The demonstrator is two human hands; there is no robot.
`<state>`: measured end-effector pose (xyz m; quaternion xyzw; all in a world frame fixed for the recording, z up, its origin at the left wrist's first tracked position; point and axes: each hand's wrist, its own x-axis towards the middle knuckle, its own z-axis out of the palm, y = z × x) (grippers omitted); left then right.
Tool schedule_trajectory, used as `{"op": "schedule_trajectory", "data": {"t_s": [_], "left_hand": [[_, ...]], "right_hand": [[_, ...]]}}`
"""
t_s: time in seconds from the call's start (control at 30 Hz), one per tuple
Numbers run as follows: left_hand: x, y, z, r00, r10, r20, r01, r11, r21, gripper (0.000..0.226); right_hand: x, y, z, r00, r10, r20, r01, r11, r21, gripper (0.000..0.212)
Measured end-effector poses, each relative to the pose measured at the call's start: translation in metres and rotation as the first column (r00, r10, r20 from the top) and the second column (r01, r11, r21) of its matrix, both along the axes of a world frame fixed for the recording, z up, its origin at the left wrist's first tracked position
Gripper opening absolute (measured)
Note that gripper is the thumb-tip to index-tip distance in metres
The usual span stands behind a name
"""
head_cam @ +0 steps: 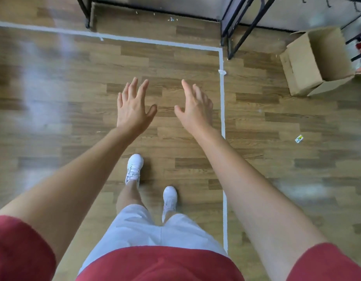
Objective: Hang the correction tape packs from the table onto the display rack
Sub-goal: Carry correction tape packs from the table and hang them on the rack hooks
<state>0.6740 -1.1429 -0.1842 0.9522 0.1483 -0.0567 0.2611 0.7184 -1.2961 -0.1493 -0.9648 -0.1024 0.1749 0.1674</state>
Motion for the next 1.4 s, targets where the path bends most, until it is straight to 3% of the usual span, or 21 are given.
{"op": "schedule_trajectory", "data": {"t_s": [0.3, 0.77, 1.07, 1.4], "left_hand": [[-0.124, 0.02, 0.008, 0.952, 0.304, -0.042, -0.304, 0.953, 0.023, 0.069], [-0.357, 0.151, 0.01, 0.743, 0.666, -0.06, -0.666, 0.745, 0.029, 0.066], [-0.495, 0.242, 0.016, 0.481, 0.875, -0.049, -0.874, 0.483, 0.049, 0.066], [-0.556, 0.368, 0.032, 0.144, 0.99, 0.006, -0.987, 0.143, 0.075, 0.063]], "right_hand": [[-0.077, 0.039, 0.004, 0.964, 0.263, -0.041, -0.262, 0.965, 0.013, 0.069], [-0.263, 0.222, 0.002, 0.769, 0.637, -0.056, -0.636, 0.771, 0.042, 0.069], [-0.382, 0.357, -0.001, 0.543, 0.84, -0.009, -0.837, 0.542, 0.077, 0.071], [-0.436, 0.53, 0.01, 0.244, 0.966, 0.089, -0.969, 0.239, 0.057, 0.068]]}}
